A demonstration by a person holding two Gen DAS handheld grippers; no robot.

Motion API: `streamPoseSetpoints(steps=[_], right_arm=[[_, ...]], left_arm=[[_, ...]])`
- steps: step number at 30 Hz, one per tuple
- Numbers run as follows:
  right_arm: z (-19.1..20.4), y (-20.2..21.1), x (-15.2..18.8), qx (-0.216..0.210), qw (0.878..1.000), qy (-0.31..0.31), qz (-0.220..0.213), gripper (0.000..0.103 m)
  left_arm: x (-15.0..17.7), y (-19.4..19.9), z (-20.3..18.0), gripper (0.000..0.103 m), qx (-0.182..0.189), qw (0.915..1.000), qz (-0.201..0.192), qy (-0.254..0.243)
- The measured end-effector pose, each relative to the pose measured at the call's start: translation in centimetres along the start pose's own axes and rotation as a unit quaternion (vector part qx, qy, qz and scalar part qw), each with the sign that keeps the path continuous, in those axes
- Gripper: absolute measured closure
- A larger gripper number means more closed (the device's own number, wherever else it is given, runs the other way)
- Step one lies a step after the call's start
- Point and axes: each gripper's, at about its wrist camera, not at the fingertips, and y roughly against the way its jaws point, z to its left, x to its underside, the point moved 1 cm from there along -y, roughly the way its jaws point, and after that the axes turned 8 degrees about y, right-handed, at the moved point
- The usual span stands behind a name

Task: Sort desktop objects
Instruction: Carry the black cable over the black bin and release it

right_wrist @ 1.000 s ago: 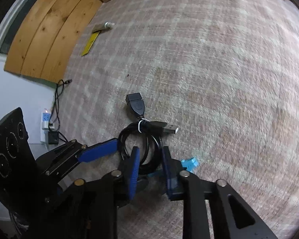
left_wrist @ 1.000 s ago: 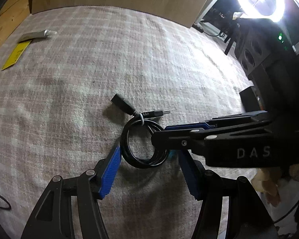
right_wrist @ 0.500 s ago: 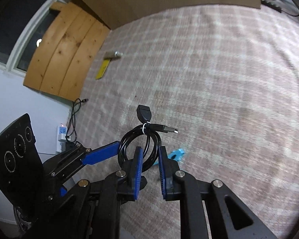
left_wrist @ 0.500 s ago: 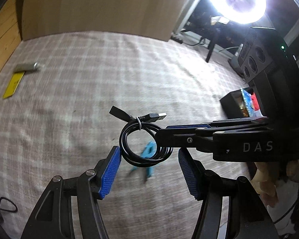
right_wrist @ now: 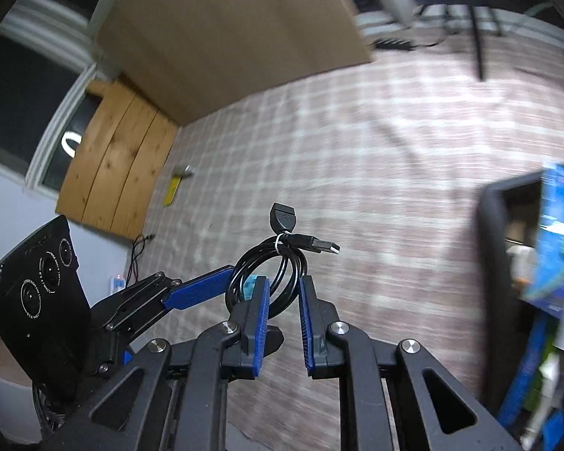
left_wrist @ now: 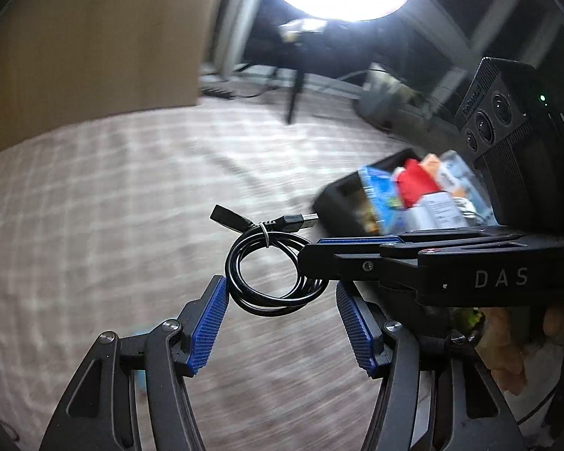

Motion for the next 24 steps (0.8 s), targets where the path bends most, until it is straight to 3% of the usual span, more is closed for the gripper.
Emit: streamPoseSetpoints(steps=[13, 24], right_arm=[[-10.2, 12.9, 3.4, 0.063, 0.991, -0.078, -0.092, 0.089], [-17.7, 19.6, 6.1, 0.109, 0.977, -0.130, -0.130, 0.089]], left_arm=[[-3.4, -6.3, -16.7, 0.040, 0.064, 0.9920, 0.017, -0.107], [-4.3, -11.6, -26.4, 0.040, 0.087, 0.9820, 0.037, -0.163]])
